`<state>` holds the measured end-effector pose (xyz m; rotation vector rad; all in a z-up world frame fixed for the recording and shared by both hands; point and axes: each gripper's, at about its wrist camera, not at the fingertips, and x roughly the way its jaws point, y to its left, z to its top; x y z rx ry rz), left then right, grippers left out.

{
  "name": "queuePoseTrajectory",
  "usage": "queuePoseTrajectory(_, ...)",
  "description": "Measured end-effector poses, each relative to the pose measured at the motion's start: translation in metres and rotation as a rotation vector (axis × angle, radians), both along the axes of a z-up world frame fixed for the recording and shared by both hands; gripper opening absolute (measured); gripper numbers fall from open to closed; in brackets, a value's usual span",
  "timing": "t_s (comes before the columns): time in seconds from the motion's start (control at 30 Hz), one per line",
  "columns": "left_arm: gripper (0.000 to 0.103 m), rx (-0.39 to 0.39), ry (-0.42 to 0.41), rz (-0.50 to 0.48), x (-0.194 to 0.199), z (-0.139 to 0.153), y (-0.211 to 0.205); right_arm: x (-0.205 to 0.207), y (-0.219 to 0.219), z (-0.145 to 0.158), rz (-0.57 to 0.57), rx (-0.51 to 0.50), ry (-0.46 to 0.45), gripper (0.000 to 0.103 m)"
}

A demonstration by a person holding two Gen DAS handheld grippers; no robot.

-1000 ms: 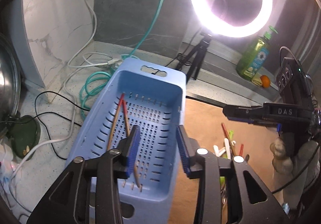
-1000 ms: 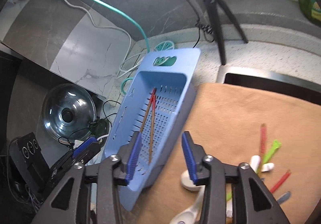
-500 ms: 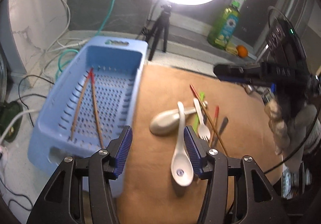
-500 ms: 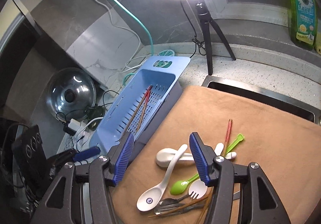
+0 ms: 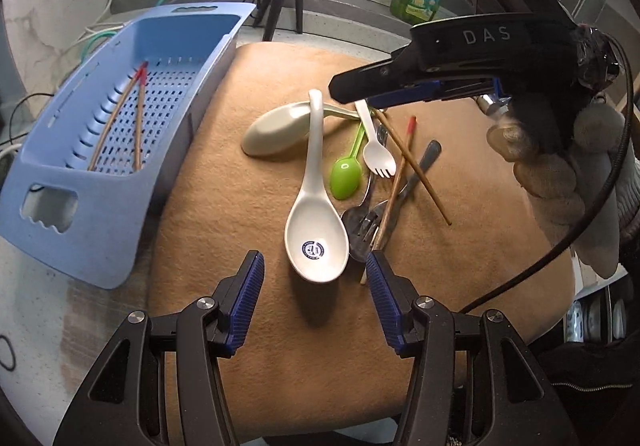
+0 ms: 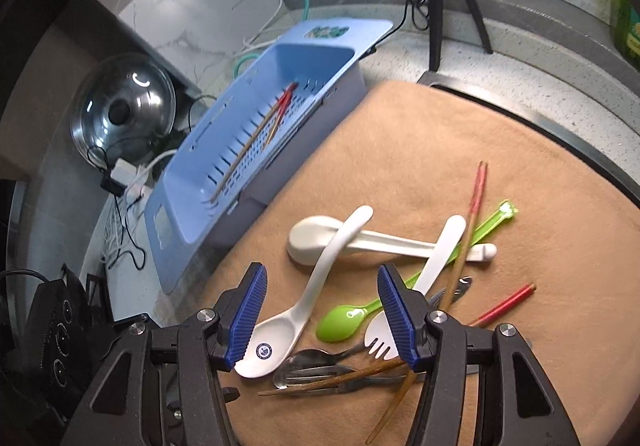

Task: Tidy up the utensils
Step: 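Close the left tool on the white ceramic spoon's handle, then carry the white spoon into the blue drainer and open the left tool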

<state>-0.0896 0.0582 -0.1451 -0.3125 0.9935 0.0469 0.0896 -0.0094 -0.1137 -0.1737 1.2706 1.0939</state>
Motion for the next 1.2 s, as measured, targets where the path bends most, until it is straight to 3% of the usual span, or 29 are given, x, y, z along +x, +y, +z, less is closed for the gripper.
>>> queuePoseTrajectory(0.17,0.046,-0.006,0.016,0.002,0.005,-0.01,0.003,-0.004,0.011,-0.015,0.023,-0.024,0.047,0.052)
queuePoseTrajectory(0.47,0.039,-0.009,0.036,-0.015,0.009,-0.02,-0.001,0.001,0.022,-0.041,-0.003,-0.053,0.134,0.037)
queuePoseTrajectory(0.63,0.035,0.004,0.04,-0.022,0.01,-0.022,-0.003,-0.001,0.024,-0.048,-0.001,-0.06,0.157,0.021)
queuePoseTrajectory(0.8,0.034,0.018,0.038,-0.032,0.013,-0.023,-0.004,0.0,0.022,-0.053,-0.011,-0.066,0.17,0.014)
queuePoseTrajectory(1.2,0.034,0.011,-0.011,-0.024,0.006,0.0,0.001,0.0,0.018,-0.023,-0.023,-0.006,0.159,0.012)
